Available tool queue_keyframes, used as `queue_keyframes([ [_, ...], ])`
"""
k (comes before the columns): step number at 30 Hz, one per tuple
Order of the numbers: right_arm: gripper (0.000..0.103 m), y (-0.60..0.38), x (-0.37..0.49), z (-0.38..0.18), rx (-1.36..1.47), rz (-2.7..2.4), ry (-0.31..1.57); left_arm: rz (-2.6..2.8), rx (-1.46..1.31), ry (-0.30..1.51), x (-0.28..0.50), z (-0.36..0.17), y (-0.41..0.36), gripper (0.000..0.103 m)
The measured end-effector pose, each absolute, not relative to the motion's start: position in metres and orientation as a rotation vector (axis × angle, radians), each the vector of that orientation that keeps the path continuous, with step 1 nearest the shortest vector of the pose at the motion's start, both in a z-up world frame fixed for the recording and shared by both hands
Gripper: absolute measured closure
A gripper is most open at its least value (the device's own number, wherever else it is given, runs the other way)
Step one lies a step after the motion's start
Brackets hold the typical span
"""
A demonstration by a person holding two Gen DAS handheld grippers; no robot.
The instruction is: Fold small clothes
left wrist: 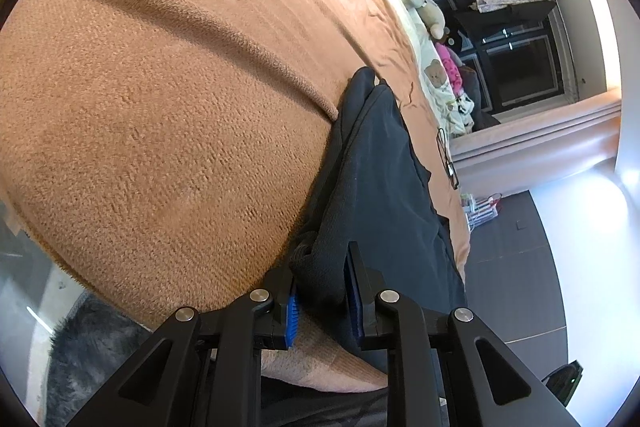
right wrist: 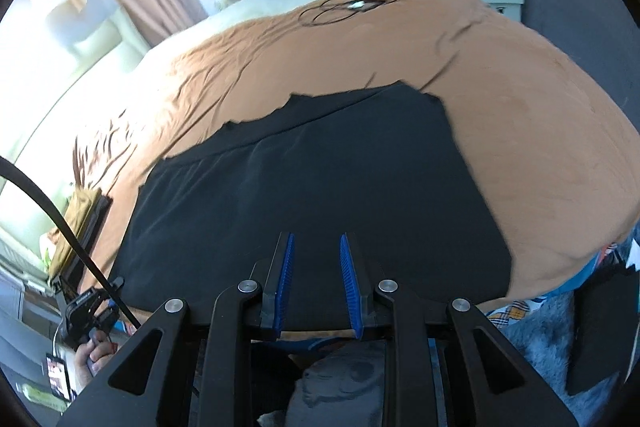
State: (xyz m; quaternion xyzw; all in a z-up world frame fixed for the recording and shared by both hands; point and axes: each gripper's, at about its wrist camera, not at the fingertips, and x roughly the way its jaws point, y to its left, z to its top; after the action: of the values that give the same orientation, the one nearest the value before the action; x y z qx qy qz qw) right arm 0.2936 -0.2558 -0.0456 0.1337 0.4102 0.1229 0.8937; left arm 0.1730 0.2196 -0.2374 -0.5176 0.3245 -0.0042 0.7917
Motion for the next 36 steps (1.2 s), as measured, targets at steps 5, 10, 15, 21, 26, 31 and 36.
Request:
queue_keyframes([
  [5, 0.082, -0.228, 0.31, -0.046, 0.249, 0.313, 0.881, -0.01, -1.12, 0.693, 0.172, -0.237, 0.219, 0.082],
  [10, 0.082, -0.187, 0.338, -0.065, 0.177, 0.36, 0.948, -0.011, -1.126, 0.69, 0.172, -0.238, 0.22, 0.082],
  [15, 0.082, -0.154, 0.371, -0.083, 0.145, 0.379, 1.012, -0.004, -1.131, 0.692, 0.17, -0.237, 0.219, 0.082],
  [21, 0.084, -0.128, 0.409, -0.099, 0.085, 0.389, 1.071, 0.007, -1.143, 0.701, 0.172, -0.235, 0.219, 0.082],
  [26, 0.087, -0.114, 0.439, -0.111, 0.038, 0.373, 1.098, 0.018, -1.158, 0.703, 0.174, -0.234, 0.22, 0.082],
  [31, 0.089, -0.104, 0.476, -0.125, -0.017, 0.299, 1.107, 0.026, -1.186, 0.708, 0.175, -0.236, 0.222, 0.082],
  [36, 0.089, -0.094, 0.506, -0.131, -0.039, 0.258, 1.078, 0.044, -1.187, 0.718, 0.177, -0.235, 0.222, 0.082],
])
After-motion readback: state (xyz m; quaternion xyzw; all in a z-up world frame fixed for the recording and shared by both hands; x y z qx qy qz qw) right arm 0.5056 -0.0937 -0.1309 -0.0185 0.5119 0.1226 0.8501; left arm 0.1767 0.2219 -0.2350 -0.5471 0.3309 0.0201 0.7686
